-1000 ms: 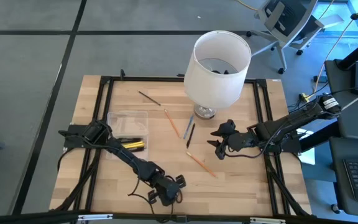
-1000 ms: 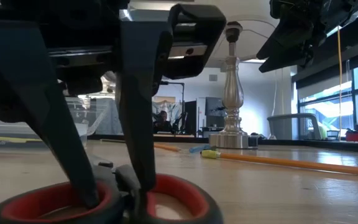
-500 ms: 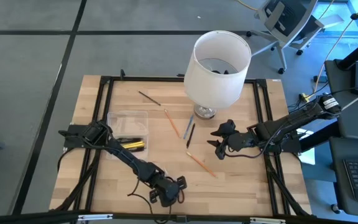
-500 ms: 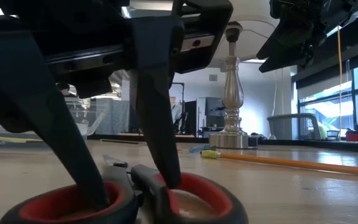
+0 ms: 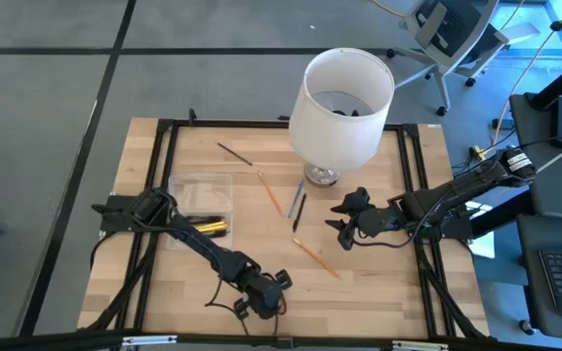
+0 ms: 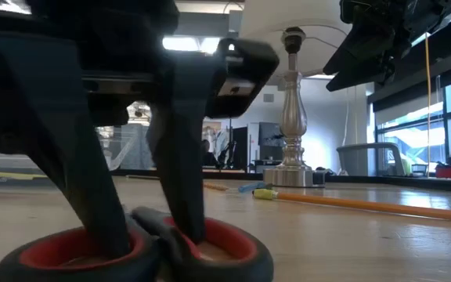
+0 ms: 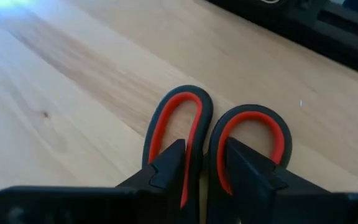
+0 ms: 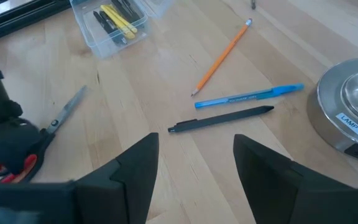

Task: Pick & place school supplies into a supply box
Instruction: Put the black scissors into the transparent supply box

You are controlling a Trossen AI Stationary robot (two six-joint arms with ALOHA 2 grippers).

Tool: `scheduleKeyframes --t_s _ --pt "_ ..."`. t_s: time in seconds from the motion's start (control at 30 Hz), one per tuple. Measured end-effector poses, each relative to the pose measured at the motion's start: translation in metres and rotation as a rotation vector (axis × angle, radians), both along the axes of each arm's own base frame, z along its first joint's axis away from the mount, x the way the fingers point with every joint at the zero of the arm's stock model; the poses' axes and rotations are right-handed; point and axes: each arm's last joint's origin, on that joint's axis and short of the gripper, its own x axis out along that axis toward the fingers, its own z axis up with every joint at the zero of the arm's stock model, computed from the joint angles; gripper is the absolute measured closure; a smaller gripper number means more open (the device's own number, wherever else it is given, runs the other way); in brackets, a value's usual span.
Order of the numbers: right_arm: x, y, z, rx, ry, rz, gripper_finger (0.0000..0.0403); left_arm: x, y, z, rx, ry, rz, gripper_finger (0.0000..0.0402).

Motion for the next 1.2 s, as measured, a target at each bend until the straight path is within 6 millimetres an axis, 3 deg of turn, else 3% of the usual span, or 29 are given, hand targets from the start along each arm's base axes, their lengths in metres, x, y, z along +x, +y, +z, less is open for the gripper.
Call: scheduleKeyframes --t_s 0.27,0.83,1.2 --pt "0.0 0.0 0.0 -0.001 0.001 0.0 0.0192 0.003 0.004 -0.006 -0.068 0.068 0.076 0.0318" --pt "0.0 0.0 0.0 -0.003 0.005 0.001 0.0192 0.009 0.002 -0.005 -0.086 -0.013 0.108 0.0333" --pt "0.0 0.0 0.0 -0.005 0.007 0.002 0.0192 0.006 0.011 0.028 -0.124 -0.06 0.347 0.0334"
